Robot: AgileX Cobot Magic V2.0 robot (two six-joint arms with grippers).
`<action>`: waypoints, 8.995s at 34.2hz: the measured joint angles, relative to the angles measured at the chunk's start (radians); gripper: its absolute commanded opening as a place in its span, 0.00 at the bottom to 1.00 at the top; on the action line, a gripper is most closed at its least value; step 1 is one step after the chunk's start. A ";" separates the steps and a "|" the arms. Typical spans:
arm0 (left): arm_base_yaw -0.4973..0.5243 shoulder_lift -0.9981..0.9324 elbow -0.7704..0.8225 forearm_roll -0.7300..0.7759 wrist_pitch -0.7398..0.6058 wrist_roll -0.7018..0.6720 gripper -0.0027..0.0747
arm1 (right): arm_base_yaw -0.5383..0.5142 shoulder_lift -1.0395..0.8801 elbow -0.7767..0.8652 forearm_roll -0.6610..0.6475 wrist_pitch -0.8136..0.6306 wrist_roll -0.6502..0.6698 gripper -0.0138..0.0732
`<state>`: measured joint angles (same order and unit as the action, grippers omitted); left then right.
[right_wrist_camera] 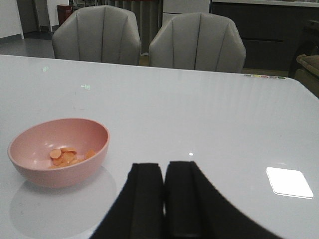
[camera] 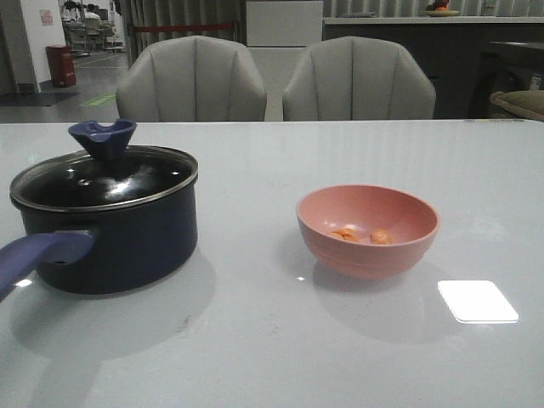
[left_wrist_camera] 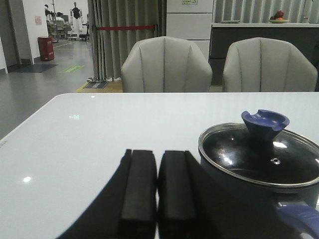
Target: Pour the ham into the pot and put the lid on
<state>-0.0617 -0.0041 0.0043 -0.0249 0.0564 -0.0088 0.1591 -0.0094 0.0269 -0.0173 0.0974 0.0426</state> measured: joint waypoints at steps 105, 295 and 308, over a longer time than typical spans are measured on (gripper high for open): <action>0.000 0.764 -0.757 -0.114 0.488 0.000 0.83 | 0.000 0.000 0.000 0.000 0.000 0.000 0.34; -0.006 1.276 -1.105 0.046 0.646 -0.043 0.89 | 0.000 0.000 0.000 0.000 0.000 0.000 0.34; -0.017 0.762 -0.796 -0.020 0.540 -0.043 0.89 | 0.000 0.000 0.000 0.000 0.000 0.000 0.34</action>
<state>-0.0789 0.7576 -0.7918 -0.0448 0.5961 -0.0522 0.1591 -0.0094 0.0269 -0.0173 0.0974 0.0426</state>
